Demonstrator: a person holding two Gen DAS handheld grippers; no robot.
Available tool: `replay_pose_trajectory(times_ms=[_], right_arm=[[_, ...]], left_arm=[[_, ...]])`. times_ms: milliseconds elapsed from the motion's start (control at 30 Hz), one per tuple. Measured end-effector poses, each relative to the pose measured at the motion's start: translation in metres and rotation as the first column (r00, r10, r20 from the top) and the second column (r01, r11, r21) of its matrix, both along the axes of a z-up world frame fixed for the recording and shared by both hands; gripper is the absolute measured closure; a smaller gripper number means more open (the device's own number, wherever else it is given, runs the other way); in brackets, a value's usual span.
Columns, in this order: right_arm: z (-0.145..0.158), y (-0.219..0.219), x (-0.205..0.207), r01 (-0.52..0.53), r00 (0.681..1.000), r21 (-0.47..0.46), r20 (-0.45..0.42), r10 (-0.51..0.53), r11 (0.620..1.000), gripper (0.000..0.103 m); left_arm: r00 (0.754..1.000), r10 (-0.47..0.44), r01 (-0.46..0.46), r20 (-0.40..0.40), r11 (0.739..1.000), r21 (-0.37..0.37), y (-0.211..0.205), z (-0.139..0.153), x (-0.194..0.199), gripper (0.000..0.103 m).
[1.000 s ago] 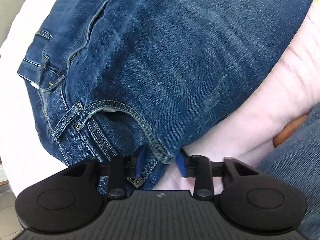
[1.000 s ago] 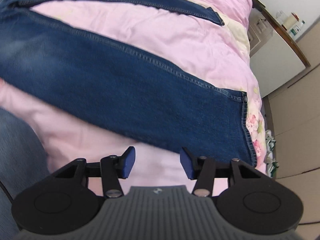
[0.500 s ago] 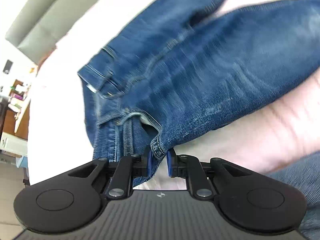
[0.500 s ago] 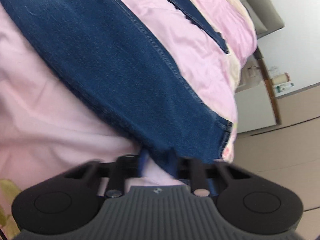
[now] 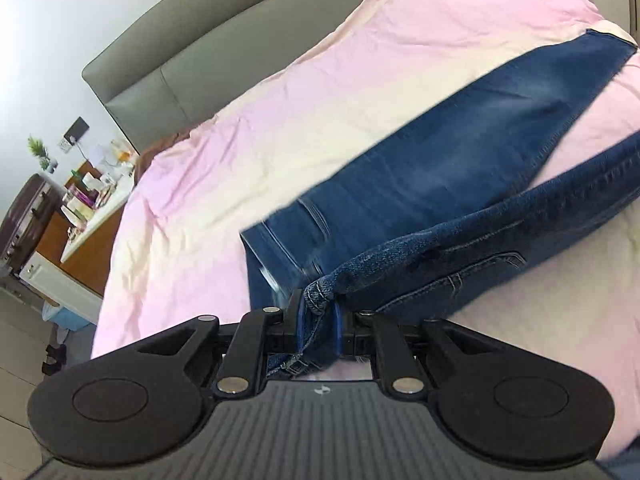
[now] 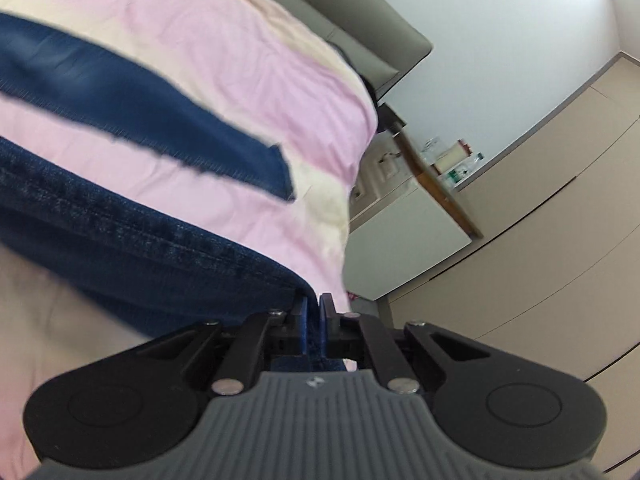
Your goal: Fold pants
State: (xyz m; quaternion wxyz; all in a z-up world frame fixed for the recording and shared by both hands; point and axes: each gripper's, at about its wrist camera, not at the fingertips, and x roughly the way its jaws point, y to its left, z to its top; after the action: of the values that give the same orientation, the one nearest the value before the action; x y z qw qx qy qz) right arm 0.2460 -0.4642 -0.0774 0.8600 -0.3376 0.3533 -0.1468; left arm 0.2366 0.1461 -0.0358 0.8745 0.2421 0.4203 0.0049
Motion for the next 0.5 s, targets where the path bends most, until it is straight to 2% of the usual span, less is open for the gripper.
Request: replay_pose_trajectory(times_ms=[100,167,400,500], right_arm=[[0.013,0.007,0.062,0.005,1.000,-0.017,0.018,-0.005,1.000,0.103],[0.010,0.014,0.103,0.002,1.000,-0.047,-0.002,-0.002,0.999,0.103],[-0.022,0.039,0.250,-0.028,0.997,-0.162,-0.072,0.016,0.986,0.103],[-0.042,0.053,0.310,-0.038,0.994,-0.205,-0.105,0.017,0.978,0.103]], left_arm=[[1.000,0.021,-0.021,-0.016,1.000,0.015,-0.002,0.004,0.049,0.087],[0.999,0.035,-0.034,-0.023,0.999,0.028,-0.003,-0.001,0.084,0.087],[0.996,0.082,-0.078,-0.043,0.994,0.083,-0.004,-0.035,0.177,0.088],[0.991,0.090,-0.081,-0.094,0.993,0.089,0.002,-0.055,0.212,0.088]])
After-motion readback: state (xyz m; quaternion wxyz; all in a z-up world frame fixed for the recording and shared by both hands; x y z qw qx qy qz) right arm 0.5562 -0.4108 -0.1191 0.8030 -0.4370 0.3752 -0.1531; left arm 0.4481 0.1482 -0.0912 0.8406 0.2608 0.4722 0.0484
